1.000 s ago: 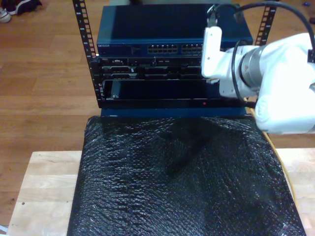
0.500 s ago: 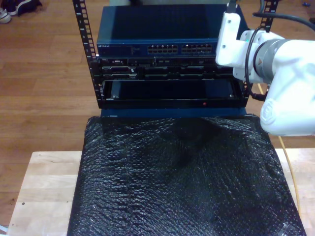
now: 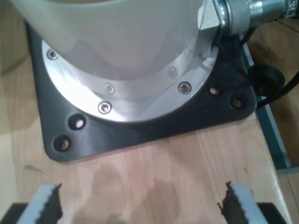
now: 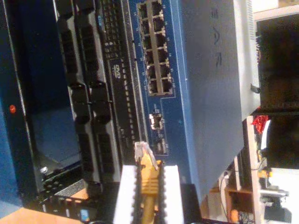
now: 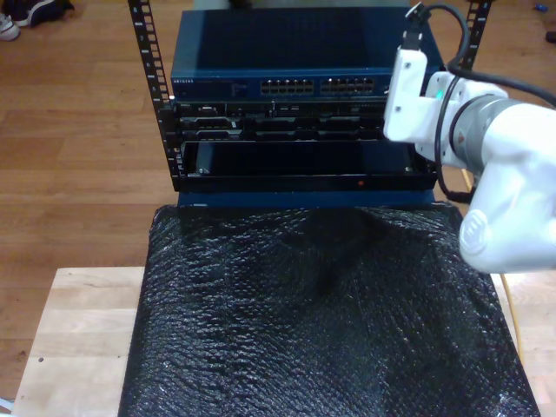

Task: Grab the cable and plug it in

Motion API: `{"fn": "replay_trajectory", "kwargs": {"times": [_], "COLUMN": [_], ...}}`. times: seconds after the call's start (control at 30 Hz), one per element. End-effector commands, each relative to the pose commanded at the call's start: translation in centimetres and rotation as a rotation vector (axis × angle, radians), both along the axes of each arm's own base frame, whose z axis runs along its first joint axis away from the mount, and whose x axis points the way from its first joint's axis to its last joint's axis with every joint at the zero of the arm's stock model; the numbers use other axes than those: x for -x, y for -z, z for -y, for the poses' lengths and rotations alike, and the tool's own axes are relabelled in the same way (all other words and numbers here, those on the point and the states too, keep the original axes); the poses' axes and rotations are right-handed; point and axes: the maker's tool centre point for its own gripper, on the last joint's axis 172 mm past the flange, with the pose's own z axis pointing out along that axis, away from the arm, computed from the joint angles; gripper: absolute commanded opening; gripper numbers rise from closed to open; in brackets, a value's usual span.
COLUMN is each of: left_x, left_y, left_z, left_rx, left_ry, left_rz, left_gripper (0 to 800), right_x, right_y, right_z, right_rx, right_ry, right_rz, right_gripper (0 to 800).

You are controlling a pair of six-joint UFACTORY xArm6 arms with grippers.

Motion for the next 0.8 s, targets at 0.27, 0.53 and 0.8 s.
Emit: {"fn": "replay_trajectory", "kwargs": {"times": [0.27,0.53,0.8], "left_x": [0.0,0.0,0.0], "left_y": [0.0,0.0,0.0], "left_z": [0.0,0.0,0.0], "left_rx": [0.0,0.002,0.0], "left_ry": [0.001,0.001,0.0], "left_rz": [0.001,0.001,0.0], "left_gripper": [800,800,800], "right_x": [1.1,0.9,-0.6], "right_y": [0.5,0.8,-1.0], "right_z": [-0.2,-0.5,-0.8], "right_rx": [0.024,0.045,0.085], "right_ry": [-0.021,-0.037,-0.054], "right_rz": [0.03,0.069,0.167], "right_gripper": [0,0,0]}}
